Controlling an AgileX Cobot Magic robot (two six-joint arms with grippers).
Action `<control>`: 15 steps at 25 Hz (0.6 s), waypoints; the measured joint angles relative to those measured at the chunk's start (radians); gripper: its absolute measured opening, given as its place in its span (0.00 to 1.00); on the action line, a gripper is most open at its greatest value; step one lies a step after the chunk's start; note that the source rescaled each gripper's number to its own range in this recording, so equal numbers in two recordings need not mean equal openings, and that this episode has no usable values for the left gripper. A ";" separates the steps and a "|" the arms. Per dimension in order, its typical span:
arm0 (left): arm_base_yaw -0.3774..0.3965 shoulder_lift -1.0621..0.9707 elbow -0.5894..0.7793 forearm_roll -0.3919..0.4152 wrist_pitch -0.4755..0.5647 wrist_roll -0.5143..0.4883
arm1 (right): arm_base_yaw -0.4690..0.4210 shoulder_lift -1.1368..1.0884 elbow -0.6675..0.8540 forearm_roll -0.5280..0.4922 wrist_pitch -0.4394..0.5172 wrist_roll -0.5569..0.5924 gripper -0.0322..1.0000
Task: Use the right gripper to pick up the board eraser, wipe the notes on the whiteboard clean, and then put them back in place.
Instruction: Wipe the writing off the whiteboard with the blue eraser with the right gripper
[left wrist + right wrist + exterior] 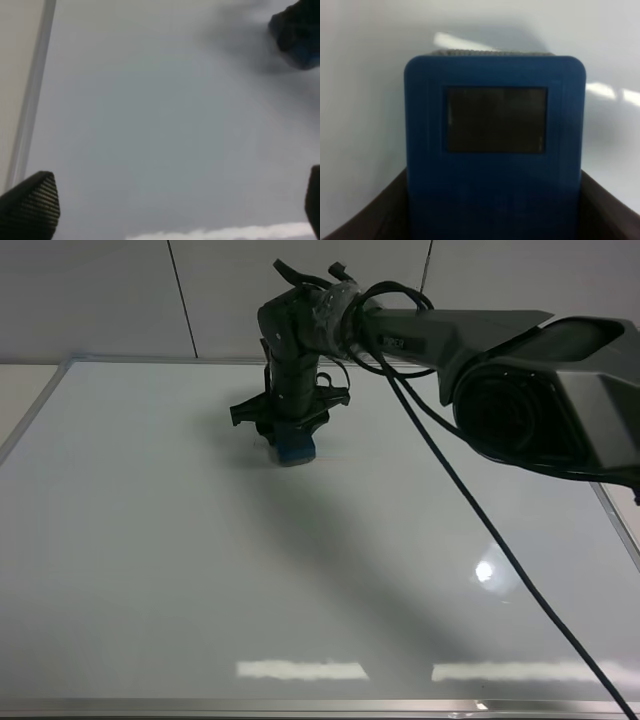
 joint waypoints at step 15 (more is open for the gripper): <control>0.000 0.000 0.000 0.000 0.000 0.000 | 0.137 0.011 0.000 0.071 -0.082 -0.033 0.03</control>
